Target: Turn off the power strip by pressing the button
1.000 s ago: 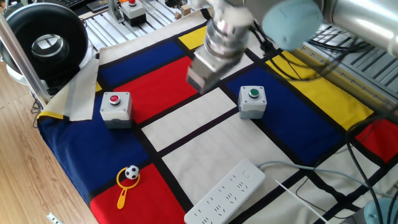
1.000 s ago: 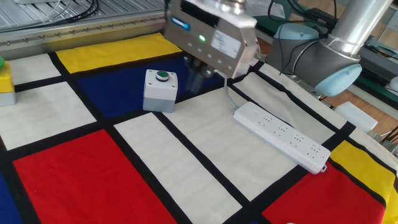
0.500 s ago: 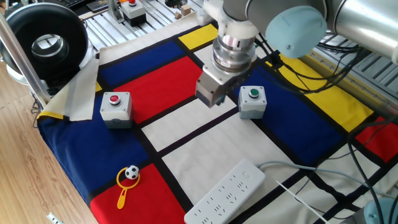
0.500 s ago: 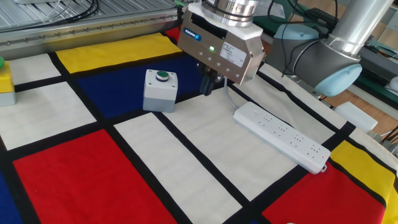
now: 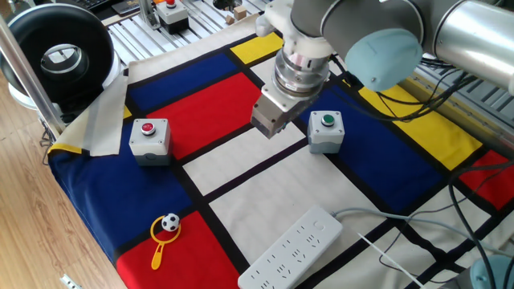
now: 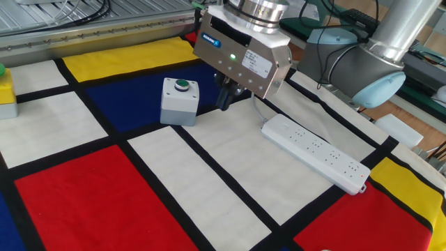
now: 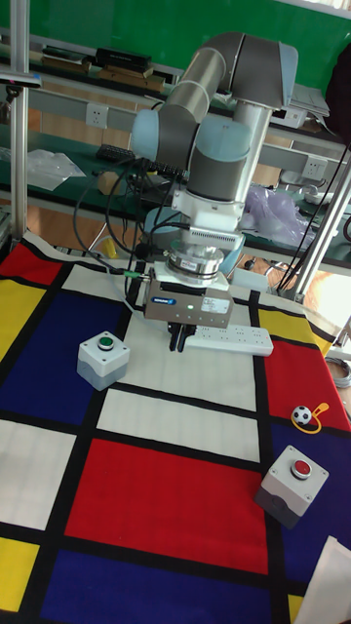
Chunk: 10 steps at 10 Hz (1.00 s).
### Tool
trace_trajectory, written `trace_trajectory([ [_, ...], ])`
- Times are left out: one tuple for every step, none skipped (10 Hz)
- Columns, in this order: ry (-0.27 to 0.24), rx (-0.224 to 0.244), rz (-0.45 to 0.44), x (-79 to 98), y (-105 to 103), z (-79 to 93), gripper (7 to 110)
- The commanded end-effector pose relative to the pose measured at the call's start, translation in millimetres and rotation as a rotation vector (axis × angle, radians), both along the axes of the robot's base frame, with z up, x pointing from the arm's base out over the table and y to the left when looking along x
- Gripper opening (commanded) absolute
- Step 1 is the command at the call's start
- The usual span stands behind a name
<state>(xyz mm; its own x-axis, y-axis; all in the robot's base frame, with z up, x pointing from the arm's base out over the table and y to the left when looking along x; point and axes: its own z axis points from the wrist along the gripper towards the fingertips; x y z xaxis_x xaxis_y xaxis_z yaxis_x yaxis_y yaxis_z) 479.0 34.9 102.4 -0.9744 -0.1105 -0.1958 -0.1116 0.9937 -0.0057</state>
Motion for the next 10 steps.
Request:
trace_trajectory([
  [-0.075,0.054,0.029,17.6,14,5.7,7],
  [-0.067,0.075,0.015,15.7,18,5.6,7],
  [-0.057,0.031,0.005,13.5,7,4.2,7],
  [-0.028,-0.006,0.011,6.5,-2,2.2,7],
  [0.015,0.006,0.01,-7.8,2,-3.2,7],
  [0.057,0.063,0.027,-25.7,18,-13.2,7],
  [0.074,0.115,0.042,-41.3,31,-24.3,44],
  [0.087,0.078,0.043,-57.3,22,-36.3,44],
  [0.13,0.076,0.02,-82.6,24,-47.9,44],
  [0.162,0.08,0.017,-98.9,27,-57.8,44],
])
